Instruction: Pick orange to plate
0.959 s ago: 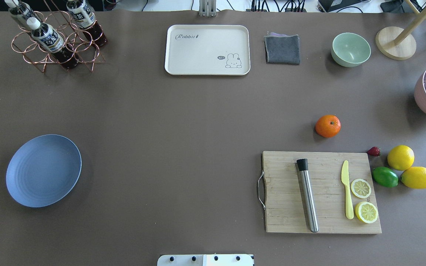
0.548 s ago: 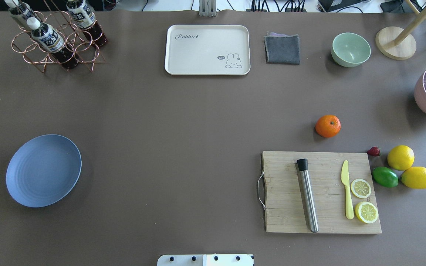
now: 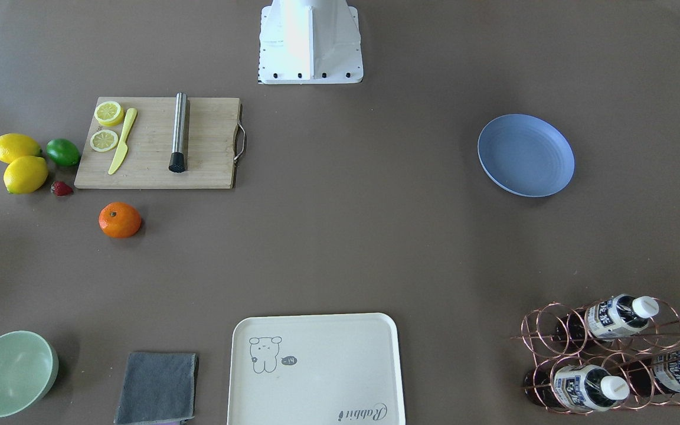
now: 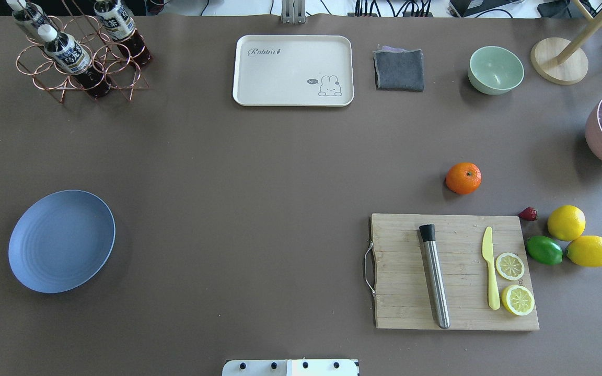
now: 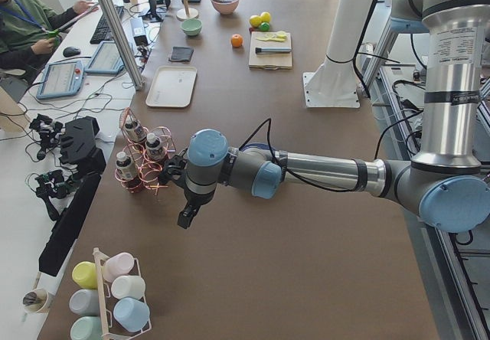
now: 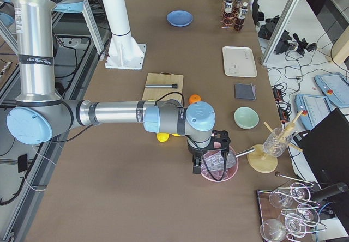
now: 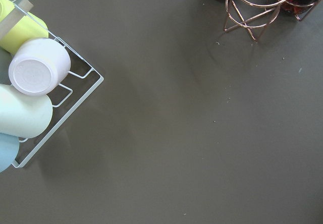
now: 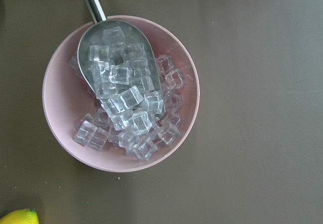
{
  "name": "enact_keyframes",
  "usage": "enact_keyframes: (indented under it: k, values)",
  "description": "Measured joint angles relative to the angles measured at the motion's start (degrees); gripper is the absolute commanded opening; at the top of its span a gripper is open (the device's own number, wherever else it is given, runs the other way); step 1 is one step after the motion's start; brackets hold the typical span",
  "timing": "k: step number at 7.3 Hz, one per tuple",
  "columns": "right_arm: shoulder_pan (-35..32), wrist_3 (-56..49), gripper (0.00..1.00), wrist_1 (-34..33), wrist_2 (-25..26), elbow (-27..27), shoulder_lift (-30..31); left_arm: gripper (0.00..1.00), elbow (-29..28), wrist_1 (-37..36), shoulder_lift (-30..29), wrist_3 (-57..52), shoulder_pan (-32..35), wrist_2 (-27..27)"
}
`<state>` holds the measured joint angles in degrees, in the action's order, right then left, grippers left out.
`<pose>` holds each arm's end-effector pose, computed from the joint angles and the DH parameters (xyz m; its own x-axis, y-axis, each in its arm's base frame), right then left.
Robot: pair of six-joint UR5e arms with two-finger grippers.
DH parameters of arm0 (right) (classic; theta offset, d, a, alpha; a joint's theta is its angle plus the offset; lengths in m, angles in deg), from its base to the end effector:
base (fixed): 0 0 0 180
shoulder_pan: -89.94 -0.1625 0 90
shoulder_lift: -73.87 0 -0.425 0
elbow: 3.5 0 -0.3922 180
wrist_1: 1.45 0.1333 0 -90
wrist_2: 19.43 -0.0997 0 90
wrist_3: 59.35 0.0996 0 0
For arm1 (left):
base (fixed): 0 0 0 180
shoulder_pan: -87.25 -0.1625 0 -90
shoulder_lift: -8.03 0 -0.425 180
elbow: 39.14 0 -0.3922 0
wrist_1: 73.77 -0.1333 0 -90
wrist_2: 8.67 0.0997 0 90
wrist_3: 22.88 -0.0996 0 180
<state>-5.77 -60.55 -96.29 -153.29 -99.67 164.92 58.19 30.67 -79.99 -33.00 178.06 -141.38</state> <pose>0.1120 -0.4741 0.6238 0.7197 0.0475 0.6926 -0.0844 0.9962 0.0194 -0.0727 -0.4934 0.5858 0.7288 0.3811 -0.5688 -0.1166 0.8877 0.4454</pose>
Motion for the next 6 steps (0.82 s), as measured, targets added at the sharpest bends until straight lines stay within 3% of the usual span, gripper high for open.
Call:
enact_keyframes:
  k: [6]
  values:
    - [0.17, -0.40, 1.00, -0.06, -0.29, -0.19, -0.60, 0.98, -0.53, 0.33, -1.92, 0.54, 0.08, 0.21]
